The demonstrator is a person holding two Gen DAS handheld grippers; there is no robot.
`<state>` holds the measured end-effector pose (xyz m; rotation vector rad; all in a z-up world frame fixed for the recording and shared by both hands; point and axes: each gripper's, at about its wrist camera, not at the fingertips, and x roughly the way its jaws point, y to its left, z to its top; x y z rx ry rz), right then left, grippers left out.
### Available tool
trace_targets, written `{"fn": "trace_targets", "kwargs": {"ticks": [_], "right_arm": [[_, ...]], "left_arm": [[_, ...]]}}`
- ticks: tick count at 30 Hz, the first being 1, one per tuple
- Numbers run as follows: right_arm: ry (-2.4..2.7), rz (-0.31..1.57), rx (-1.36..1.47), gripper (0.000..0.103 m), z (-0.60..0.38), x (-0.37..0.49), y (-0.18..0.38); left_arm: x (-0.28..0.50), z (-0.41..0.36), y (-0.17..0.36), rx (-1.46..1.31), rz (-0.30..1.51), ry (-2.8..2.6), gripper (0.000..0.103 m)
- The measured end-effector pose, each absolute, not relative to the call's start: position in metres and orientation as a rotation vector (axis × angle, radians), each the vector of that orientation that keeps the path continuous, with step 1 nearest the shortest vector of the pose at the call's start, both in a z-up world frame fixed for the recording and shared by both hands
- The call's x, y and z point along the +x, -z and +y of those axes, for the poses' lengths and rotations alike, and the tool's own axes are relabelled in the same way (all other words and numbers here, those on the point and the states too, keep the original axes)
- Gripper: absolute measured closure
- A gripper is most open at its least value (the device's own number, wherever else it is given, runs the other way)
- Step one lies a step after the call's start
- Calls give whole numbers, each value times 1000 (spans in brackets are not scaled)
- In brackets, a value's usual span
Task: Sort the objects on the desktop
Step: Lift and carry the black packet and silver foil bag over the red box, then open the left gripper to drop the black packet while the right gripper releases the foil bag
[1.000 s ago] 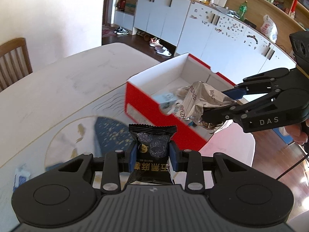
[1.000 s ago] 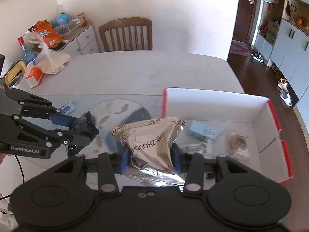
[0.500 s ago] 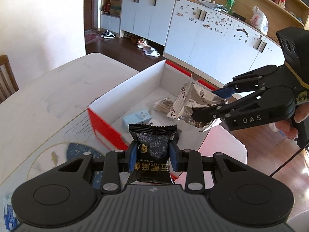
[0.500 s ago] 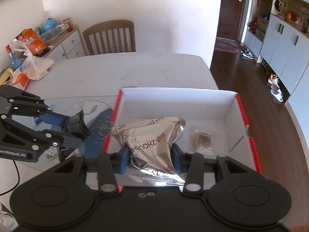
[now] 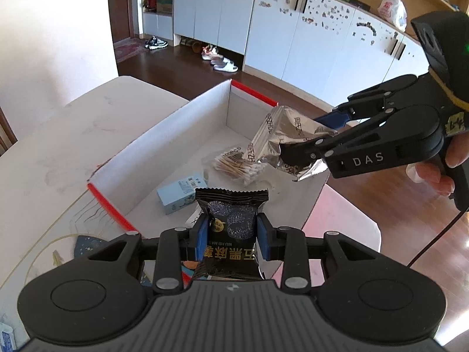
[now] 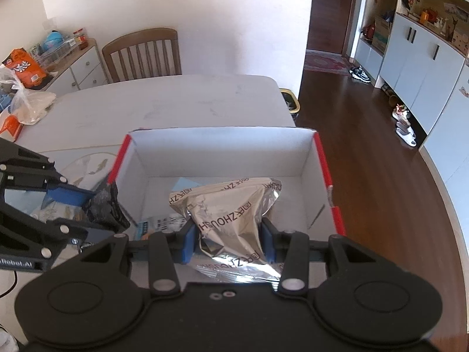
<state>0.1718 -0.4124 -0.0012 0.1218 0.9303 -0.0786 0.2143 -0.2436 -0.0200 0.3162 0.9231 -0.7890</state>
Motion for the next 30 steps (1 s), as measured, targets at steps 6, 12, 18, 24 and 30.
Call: {"fn": "trace_targets", "kwargs": {"ticks": [6, 12, 18, 24, 30], "right_arm": [[83, 938, 133, 59, -425, 179, 12], [75, 950, 145, 59, -432, 191, 25], [77, 962, 149, 59, -443, 211, 39], [84, 982, 179, 59, -454, 232, 52], [73, 1008, 177, 59, -455, 249, 65]], "left_arm": [[224, -263, 35, 346, 951, 772, 70], [235, -279, 46, 365, 976, 759, 70], [242, -295, 53, 383, 999, 758, 70], [251, -310, 61, 392, 1026, 757, 70], [266, -321, 70, 399, 1055, 750, 70]]}}
